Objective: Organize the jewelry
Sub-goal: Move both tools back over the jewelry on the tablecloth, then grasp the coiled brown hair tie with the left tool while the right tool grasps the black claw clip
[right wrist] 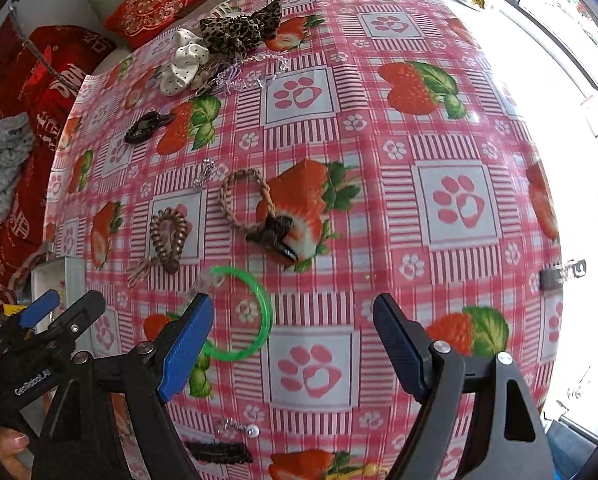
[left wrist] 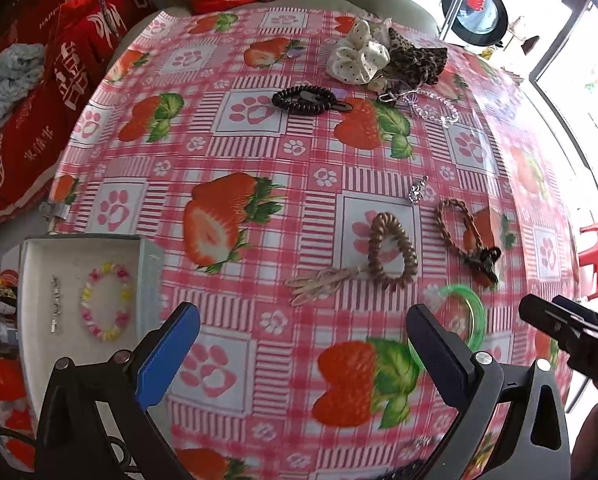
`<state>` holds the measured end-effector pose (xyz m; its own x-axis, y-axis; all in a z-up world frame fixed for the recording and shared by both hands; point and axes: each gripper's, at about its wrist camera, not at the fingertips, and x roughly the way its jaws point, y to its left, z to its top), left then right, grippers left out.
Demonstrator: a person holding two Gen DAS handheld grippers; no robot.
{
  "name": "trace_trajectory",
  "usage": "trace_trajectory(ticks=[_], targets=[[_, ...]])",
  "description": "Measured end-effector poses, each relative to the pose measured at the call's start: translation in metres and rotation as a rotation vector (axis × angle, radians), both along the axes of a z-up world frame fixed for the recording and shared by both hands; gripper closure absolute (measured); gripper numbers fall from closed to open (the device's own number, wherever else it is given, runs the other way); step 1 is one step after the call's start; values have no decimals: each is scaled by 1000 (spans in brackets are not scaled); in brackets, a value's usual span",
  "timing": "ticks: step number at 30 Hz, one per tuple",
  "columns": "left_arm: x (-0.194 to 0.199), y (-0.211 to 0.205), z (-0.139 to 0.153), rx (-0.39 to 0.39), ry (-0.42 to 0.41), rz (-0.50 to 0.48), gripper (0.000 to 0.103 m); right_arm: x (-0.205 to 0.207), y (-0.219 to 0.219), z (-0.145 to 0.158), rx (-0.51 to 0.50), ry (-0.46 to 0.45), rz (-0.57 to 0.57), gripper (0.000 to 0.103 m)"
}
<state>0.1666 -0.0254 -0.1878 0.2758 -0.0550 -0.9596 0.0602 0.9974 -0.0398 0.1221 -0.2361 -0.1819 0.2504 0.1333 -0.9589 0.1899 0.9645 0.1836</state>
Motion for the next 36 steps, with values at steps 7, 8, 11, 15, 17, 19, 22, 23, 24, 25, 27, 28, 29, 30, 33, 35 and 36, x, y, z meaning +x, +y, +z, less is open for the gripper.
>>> trace_trajectory(ticks=[7,8,11,15,17,19,22,23,24,25,27,28,29,30,33,35,36], targets=[[20,-13,-14,-7,6,-9,0,19,2,-13,9,8,24,19],[23,-15,-16,-12,3,-14,0,22,2,-15,8,9,26,19],[31,-22,-22,-19,1,-31,2,30,5,-22,3,9,39,19],[38,-31,-29,-33,2,-66,6,39,7,-30,4,11,49,19],[40,-35,-32,-36,3,-84,10,42,8,-32,7,7,53,24],[42,-38,-35,-32,4,-92,13,44,11,-36,3,11,63,30],[45,-42,-40,-38,15,-108,25,46,14,-41,-4,18,75,42],[46,-44,-41,-40,18,-112,25,47,14,-42,-8,21,75,45],[46,-45,-42,-39,16,-117,26,47,15,-43,-13,21,74,47],[46,-47,-43,-39,12,-125,32,48,15,-44,-13,22,71,49],[47,-51,-43,-53,12,-143,38,50,15,-45,-26,16,68,54],[46,-52,-43,-57,9,-147,44,50,16,-45,-29,13,71,59],[45,-54,-43,-63,2,-154,49,51,16,-44,-30,8,75,68],[45,-56,-42,-71,0,-161,59,51,18,-44,-40,2,83,68],[45,-60,-40,-78,-4,-178,83,50,19,-42,-54,-8,90,70],[45,-60,-39,-82,-3,-180,86,47,17,-38,-47,-25,82,81],[45,-59,-37,-90,-6,-178,86,46,15,-35,-39,-33,77,81]])
